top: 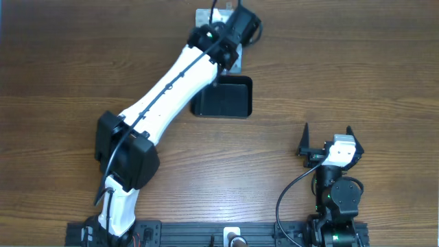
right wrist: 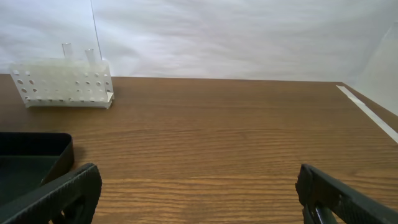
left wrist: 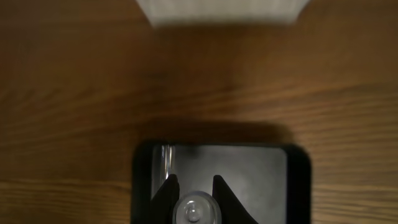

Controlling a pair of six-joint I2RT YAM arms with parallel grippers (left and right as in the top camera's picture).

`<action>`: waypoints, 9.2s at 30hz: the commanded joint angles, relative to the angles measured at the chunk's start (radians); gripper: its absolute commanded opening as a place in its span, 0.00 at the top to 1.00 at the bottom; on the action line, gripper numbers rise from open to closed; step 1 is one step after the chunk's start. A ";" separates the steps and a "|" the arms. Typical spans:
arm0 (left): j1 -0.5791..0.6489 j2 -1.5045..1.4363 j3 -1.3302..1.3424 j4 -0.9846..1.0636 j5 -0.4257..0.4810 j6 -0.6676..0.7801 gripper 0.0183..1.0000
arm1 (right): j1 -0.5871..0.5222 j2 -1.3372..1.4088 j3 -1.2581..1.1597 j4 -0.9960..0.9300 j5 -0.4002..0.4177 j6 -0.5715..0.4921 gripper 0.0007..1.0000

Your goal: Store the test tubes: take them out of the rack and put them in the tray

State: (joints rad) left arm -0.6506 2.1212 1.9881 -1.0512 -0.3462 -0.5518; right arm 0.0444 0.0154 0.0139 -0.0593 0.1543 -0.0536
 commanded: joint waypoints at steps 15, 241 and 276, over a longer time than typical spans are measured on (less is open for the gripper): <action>-0.006 0.035 -0.203 0.106 0.004 -0.032 0.98 | -0.007 -0.010 -0.009 0.000 -0.006 0.000 0.01; 0.601 -2.115 -1.982 0.980 0.435 0.440 0.00 | 0.426 2.412 2.086 -0.206 0.248 0.378 0.01; 0.601 -2.115 -1.982 0.980 0.435 0.440 0.00 | 0.398 2.453 2.086 -0.191 0.315 0.352 0.59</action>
State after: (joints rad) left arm -0.0555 0.0147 0.0105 -0.0681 0.0757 -0.1230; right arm 0.4503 2.4573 2.0720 -0.2554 0.4416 0.3073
